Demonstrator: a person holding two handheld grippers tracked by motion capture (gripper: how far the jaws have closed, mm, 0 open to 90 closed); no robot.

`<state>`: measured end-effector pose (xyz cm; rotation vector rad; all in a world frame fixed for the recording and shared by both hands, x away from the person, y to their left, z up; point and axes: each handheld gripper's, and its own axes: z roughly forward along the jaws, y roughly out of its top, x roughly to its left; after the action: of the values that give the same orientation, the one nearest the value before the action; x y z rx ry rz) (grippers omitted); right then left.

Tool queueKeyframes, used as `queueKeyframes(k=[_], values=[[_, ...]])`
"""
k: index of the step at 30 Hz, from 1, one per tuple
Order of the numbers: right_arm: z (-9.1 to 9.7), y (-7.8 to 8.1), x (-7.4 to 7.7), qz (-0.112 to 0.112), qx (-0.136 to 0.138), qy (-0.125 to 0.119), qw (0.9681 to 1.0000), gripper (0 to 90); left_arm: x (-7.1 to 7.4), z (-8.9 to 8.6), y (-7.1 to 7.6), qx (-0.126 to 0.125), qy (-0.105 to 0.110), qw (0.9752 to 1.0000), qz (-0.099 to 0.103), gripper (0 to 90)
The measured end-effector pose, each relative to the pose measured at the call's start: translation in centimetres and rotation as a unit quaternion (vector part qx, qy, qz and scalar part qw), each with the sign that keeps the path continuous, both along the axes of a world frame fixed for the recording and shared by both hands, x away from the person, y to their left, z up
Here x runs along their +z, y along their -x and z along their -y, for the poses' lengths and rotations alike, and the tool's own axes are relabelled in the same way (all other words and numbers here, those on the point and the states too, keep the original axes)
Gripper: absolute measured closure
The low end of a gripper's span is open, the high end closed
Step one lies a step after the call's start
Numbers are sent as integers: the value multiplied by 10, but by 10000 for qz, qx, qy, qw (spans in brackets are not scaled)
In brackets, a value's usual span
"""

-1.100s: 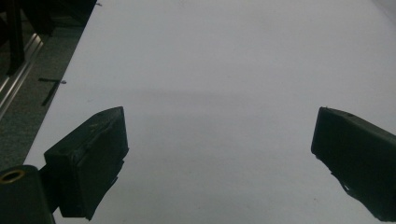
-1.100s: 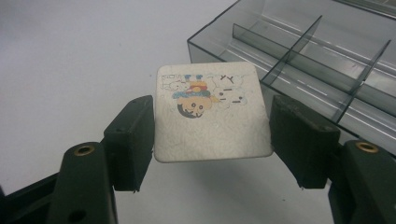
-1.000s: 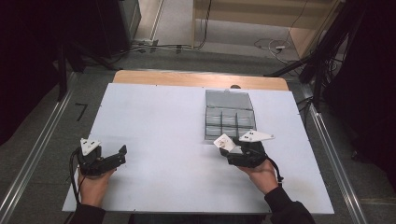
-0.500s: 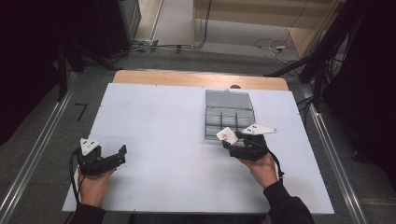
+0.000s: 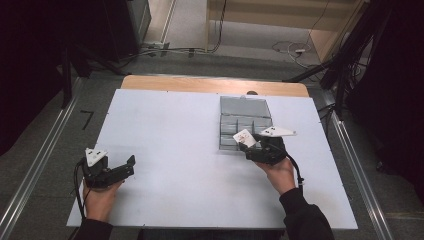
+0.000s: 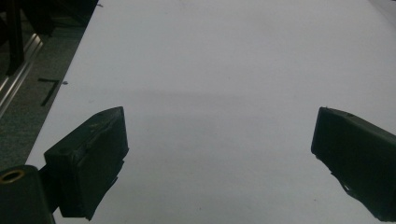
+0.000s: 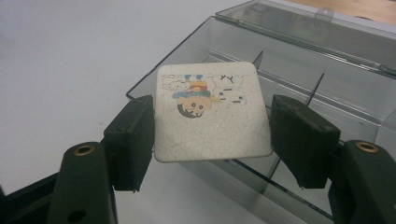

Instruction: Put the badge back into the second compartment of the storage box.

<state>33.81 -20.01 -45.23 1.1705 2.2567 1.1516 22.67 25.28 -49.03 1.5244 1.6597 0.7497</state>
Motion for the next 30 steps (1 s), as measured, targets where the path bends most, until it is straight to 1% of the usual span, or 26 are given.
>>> queueKeyframes(k=[12, 20, 26, 30], values=[[3, -15, -3, -13, -205, 10, 9998, 314, 0, 0, 0, 2, 4, 10000, -2, 44], [3, -24, -9, -48, -290, 106, 9995, 314, 0, -1, 0, 1, 3, 10000, -3, 44], [4, -30, -12, -103, -388, 101, 9991, 314, 0, -1, 0, 6, 4, 10000, -4, 44], [7, -35, -13, -93, -458, 74, 9989, 314, 0, 0, -1, 1, 13, 10000, 2, 43]])
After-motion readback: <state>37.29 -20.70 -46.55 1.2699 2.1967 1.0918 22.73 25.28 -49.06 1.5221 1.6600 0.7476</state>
